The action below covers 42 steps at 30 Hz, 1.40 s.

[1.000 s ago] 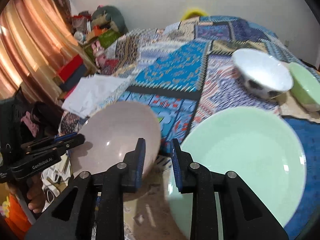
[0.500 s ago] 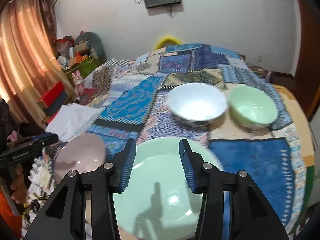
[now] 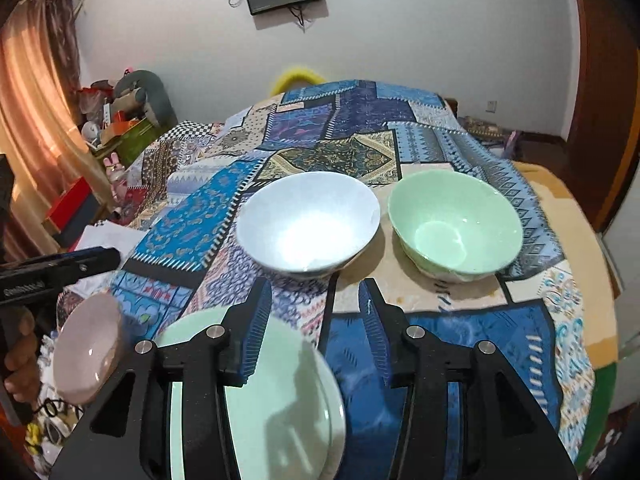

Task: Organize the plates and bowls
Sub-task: 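Grasp the white spotted bowl's rim with the left gripper, then lift the white spotted bowl with the left gripper and carry it toward the pink bowl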

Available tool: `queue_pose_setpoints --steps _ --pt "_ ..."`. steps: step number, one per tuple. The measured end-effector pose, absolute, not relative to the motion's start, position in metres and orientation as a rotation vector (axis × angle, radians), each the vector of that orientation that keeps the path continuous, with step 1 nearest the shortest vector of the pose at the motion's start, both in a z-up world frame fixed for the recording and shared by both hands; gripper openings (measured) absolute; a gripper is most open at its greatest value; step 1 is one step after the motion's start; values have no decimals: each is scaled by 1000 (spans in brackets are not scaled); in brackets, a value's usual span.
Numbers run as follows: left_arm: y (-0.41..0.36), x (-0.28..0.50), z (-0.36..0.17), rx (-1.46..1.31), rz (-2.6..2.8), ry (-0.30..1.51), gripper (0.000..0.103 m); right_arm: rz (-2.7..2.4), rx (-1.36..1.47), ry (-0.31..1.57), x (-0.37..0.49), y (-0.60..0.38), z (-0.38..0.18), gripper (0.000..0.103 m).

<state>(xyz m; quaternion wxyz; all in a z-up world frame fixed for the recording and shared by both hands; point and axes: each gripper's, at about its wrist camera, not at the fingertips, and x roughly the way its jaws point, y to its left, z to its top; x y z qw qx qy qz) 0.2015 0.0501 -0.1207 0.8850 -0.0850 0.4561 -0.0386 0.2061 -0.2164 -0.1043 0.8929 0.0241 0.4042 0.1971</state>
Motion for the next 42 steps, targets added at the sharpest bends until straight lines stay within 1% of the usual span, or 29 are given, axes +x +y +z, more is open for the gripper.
queue_pose_setpoints --steps 9,16,20,24,28,31,33,35,37,42 --pt "12 279 -150 -114 -105 1008 51 408 120 940 251 -211 -134 42" --pt "-10 324 -174 -34 -94 1048 51 402 174 972 267 -213 -145 42" --pt "-13 342 -188 -18 -76 1080 42 409 211 1002 272 -216 -149 42" --pt "-17 352 -199 8 -59 1092 40 416 242 1027 280 -216 -154 42" --pt "-23 360 -209 15 -66 1110 34 428 291 1046 285 -219 -158 42" --pt "-28 364 -214 21 -63 1109 33 432 295 1078 289 -218 -163 37" --pt "-31 364 -214 35 -69 1106 30 430 296 1092 292 -218 -165 32" --pt "-34 364 -214 51 -82 1103 22 430 306 1093 293 -220 -166 30" --pt "-37 362 -213 65 -90 1098 18 423 304 1093 293 -221 -166 27" --pt "-45 353 -211 109 -73 1076 18 416 283 1086 292 -221 -165 27"
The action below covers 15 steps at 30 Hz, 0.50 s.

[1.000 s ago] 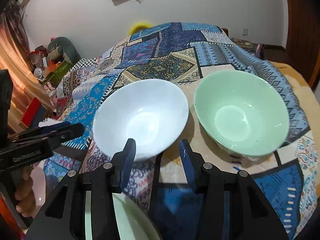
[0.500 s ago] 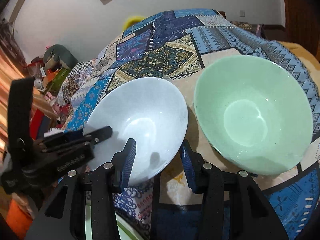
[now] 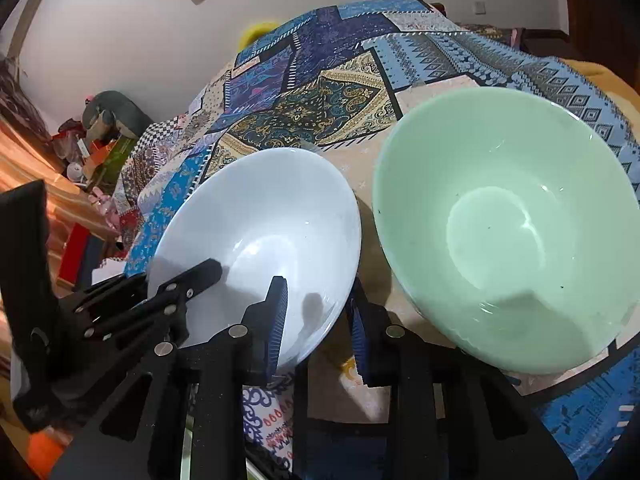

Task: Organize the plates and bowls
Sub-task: 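Lift the white spotted bowl with the left gripper and carry it toward the pink bowl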

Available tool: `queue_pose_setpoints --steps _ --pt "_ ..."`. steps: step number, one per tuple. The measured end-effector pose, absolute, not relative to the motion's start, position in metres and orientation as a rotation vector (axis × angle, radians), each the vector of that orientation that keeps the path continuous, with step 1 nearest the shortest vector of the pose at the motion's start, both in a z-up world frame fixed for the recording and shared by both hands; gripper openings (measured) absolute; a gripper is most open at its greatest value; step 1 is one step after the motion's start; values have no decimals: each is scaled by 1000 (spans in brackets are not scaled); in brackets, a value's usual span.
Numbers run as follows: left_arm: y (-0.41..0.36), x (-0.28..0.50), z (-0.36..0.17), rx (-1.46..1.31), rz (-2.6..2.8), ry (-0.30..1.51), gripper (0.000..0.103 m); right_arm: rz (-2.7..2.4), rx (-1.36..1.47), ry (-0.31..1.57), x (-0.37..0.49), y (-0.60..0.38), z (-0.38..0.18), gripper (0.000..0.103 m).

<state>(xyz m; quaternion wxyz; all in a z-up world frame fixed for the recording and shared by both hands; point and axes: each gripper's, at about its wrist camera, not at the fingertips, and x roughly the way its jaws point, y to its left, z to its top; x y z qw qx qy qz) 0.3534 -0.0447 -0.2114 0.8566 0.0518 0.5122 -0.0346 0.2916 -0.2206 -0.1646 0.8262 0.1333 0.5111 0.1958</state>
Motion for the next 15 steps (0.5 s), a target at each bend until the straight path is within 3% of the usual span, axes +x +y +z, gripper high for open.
queue_pose_setpoints --steps 15 --pt "-40 317 -182 79 -64 1021 19 429 199 998 268 -210 -138 25"
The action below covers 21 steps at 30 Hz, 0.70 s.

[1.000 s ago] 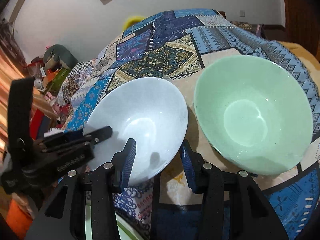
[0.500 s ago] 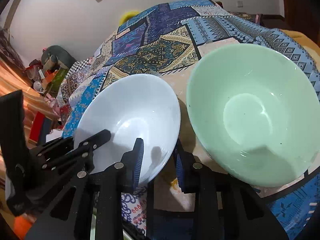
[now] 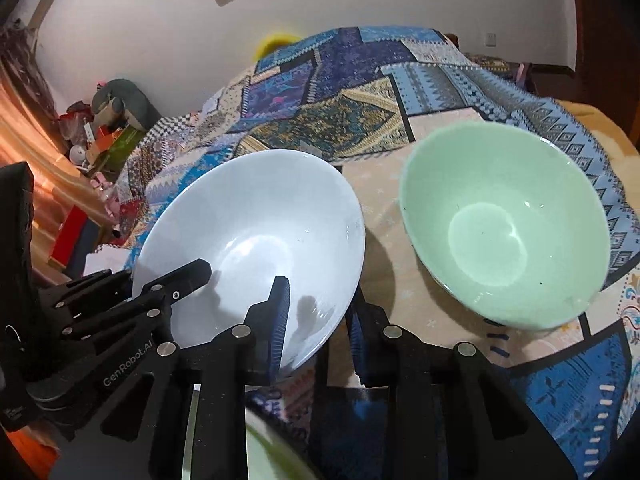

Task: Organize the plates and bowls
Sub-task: 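Lift the white spotted bowl with the left gripper and carry it toward the pink bowl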

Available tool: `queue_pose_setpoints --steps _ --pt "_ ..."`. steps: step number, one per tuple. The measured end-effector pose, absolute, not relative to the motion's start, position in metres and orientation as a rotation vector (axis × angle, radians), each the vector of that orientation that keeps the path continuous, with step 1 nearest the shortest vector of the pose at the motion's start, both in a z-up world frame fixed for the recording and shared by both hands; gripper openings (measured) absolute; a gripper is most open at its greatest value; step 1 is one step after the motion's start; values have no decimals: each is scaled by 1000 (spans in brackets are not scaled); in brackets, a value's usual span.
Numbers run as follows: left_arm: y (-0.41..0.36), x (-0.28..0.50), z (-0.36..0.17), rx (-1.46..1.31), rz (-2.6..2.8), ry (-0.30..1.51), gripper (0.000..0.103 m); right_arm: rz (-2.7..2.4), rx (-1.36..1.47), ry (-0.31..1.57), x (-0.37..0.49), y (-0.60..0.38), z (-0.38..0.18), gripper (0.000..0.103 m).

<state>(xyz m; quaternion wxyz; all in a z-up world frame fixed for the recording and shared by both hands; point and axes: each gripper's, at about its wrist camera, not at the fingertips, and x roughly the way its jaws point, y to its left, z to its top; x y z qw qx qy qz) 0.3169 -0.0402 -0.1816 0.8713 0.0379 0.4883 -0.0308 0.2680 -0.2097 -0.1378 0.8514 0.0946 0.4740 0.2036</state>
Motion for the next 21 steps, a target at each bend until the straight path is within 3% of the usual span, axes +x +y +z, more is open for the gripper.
queue_pose_setpoints --steps 21 --pt "-4 228 -110 -4 -44 895 19 498 113 861 208 -172 -75 25"
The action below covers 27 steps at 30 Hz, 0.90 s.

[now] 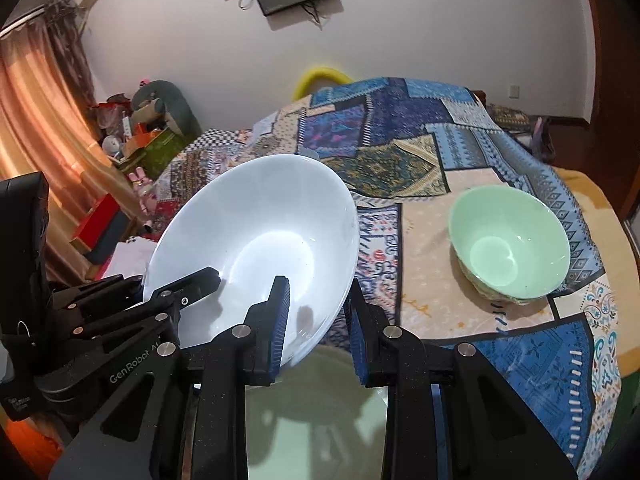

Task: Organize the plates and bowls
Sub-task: 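Lift the white spotted bowl with the left gripper and carry it toward the pink bowl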

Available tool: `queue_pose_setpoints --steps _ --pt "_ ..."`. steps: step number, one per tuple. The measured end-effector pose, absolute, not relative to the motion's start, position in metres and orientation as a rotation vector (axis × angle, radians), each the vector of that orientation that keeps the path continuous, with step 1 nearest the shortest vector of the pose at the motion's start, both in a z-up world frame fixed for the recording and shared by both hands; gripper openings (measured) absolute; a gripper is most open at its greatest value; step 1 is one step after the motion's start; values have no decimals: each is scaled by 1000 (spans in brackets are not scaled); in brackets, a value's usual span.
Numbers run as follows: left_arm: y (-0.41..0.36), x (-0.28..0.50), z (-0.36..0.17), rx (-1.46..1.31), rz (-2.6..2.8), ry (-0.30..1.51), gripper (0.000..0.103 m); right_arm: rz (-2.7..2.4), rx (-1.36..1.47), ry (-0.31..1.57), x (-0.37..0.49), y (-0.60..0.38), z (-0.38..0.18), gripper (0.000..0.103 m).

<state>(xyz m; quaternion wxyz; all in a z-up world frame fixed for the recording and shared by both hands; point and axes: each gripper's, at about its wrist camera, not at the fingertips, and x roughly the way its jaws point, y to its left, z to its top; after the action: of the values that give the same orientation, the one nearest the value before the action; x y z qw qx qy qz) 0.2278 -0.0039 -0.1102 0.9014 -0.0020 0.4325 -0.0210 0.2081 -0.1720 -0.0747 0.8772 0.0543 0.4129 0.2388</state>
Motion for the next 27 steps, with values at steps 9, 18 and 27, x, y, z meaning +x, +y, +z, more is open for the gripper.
queue_pose_setpoints --steps 9,18,27 --pt "22 183 -89 -36 -18 856 19 547 89 830 180 -148 -65 25" --pt "54 145 -81 -71 13 831 19 595 57 801 157 -122 -61 25" --pt "86 115 -82 -101 53 824 19 654 46 820 142 -91 -72 25"
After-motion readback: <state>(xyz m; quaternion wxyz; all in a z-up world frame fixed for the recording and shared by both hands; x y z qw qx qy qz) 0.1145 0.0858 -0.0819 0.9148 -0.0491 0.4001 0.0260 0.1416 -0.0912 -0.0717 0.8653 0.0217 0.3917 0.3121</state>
